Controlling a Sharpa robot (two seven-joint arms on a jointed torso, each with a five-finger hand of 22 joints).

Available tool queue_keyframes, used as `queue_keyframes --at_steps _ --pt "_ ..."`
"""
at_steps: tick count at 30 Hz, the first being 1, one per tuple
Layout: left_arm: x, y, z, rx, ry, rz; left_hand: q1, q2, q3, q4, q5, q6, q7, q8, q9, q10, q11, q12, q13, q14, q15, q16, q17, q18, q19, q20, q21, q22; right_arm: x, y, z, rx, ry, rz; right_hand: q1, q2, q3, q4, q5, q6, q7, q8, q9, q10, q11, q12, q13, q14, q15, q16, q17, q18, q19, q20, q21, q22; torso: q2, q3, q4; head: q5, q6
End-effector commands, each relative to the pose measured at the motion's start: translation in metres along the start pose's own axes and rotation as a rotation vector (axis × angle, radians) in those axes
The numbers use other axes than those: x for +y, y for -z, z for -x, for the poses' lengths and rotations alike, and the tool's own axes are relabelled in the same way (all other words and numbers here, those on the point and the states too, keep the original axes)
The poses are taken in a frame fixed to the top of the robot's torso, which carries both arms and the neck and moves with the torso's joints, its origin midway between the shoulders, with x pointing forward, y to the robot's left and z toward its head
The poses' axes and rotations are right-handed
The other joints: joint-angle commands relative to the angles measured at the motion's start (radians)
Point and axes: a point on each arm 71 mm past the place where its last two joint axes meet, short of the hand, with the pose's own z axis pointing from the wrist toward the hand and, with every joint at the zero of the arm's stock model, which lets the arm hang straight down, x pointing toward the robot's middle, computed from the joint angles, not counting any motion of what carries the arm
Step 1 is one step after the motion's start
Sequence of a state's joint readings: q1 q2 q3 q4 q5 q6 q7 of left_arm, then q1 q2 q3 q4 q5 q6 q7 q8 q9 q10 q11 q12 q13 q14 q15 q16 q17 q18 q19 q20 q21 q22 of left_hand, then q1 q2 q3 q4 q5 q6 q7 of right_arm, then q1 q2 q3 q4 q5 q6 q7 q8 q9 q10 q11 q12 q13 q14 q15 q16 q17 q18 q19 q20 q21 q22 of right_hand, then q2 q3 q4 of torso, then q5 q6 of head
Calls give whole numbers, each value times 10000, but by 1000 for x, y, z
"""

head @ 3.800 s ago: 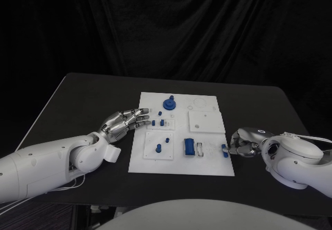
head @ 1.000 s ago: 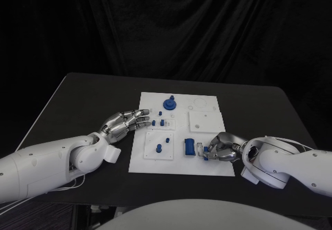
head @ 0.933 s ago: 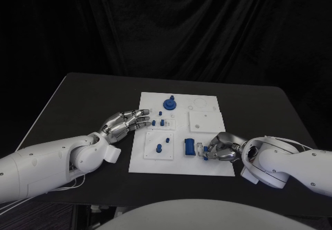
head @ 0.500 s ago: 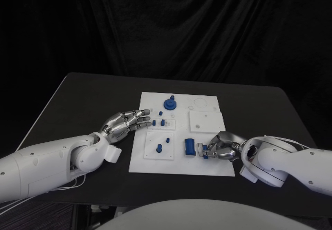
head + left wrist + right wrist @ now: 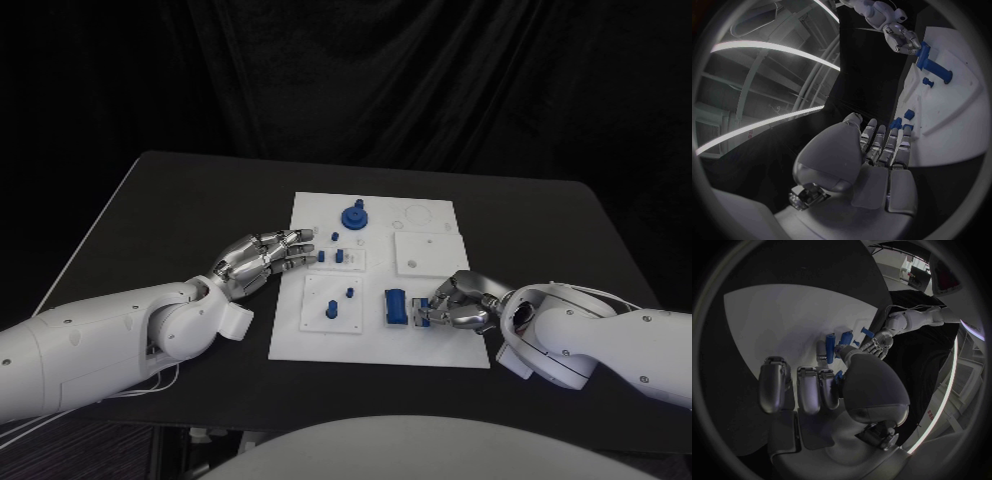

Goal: Assemble the parts on the task board

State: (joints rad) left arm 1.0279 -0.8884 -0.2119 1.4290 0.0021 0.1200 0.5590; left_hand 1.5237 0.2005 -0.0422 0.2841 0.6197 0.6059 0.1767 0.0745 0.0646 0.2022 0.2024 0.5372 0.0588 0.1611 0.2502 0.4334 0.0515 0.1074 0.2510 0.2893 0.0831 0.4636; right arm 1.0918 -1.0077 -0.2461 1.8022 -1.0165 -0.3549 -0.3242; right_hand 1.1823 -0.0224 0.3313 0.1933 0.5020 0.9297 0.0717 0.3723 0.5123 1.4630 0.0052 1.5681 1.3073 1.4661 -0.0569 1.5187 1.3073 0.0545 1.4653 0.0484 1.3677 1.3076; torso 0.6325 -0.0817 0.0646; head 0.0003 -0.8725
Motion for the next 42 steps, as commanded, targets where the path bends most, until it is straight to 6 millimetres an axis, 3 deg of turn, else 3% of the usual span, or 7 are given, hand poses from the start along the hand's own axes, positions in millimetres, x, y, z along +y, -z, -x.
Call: queue_keyframes --at_steps 1,14,25,28,30,33,42 --pt "0 -1 -2 131 136 -67 44 59 63 13 -29 15 273 48 9 9 66 37 14 -68 6 42 12 -139 49 31 4 -7 1 -1 1 -121 -42 71 -186 25 -30 119 -221 37 -14 50 24 1078 -79 27 2635 826 -106 -10 1503 -46 252 -62 -77 1977 0 0 1 8 -1" --pt "1 -1 -3 139 139 -56 37 57 69 17 -39 20 276 49 9 10 66 41 14 -70 8 43 12 -138 47 31 3 -11 -3 -5 -2 370 212 -367 -608 -55 -418 436 -615 -79 23 44 89 1078 -48 27 2635 788 -86 -95 1336 9 136 -51 -324 1897 -1 0 1 -1 -1" --pt "1 -1 -2 123 130 -50 31 59 86 19 -35 17 276 50 9 8 65 39 14 -70 9 52 13 -137 49 32 2 -11 -3 -6 0 204 574 -427 -2024 203 -1813 985 -3970 -115 30 40 159 1078 -32 27 2635 775 -71 -140 1247 31 99 -27 -429 1868 -1 1 2 17 -1" --pt "1 -1 -2 128 133 -47 31 59 86 19 -35 17 276 50 9 8 65 39 14 -70 9 52 13 -137 49 32 2 -11 -3 -6 1 42 537 -332 -2604 501 -2128 1002 -4028 -108 24 51 179 1078 -43 27 2635 777 -75 -138 1251 40 85 -32 -471 1857 1 0 2 23 -1" --pt "1 -1 -2 132 136 -44 31 59 86 19 -35 17 276 50 9 8 65 39 14 -70 9 52 13 -137 49 32 2 -11 -3 -6 2 -82 501 -246 -3361 756 -2643 990 -2974 -56 -11 83 210 1078 -57 27 2635 778 -101 -134 1256 38 89 -58 -463 1862 2 2 1 19 -1" --pt "1 -1 -2 136 139 -43 31 59 86 19 -35 17 276 50 9 8 65 39 14 -70 9 52 13 -137 49 32 2 -11 -3 -5 4 -225 457 -142 -3606 1014 -2880 1017 -2752 -43 -10 93 223 1078 -74 27 2635 781 -104 -127 1268 38 87 -62 -471 1860 -1 0 0 28 -1" --pt "1 0 -1 114 133 -38 31 59 86 19 -35 17 276 50 9 8 65 39 14 -70 9 52 13 -137 49 32 2 -11 -9 2 7 -224 432 -7 -2609 1129 -3195 909 -1400 -5 -52 189 314 1078 -109 27 2635 785 -138 -116 1287 45 68 -83 -520 1849 1 0 0 63 -1"
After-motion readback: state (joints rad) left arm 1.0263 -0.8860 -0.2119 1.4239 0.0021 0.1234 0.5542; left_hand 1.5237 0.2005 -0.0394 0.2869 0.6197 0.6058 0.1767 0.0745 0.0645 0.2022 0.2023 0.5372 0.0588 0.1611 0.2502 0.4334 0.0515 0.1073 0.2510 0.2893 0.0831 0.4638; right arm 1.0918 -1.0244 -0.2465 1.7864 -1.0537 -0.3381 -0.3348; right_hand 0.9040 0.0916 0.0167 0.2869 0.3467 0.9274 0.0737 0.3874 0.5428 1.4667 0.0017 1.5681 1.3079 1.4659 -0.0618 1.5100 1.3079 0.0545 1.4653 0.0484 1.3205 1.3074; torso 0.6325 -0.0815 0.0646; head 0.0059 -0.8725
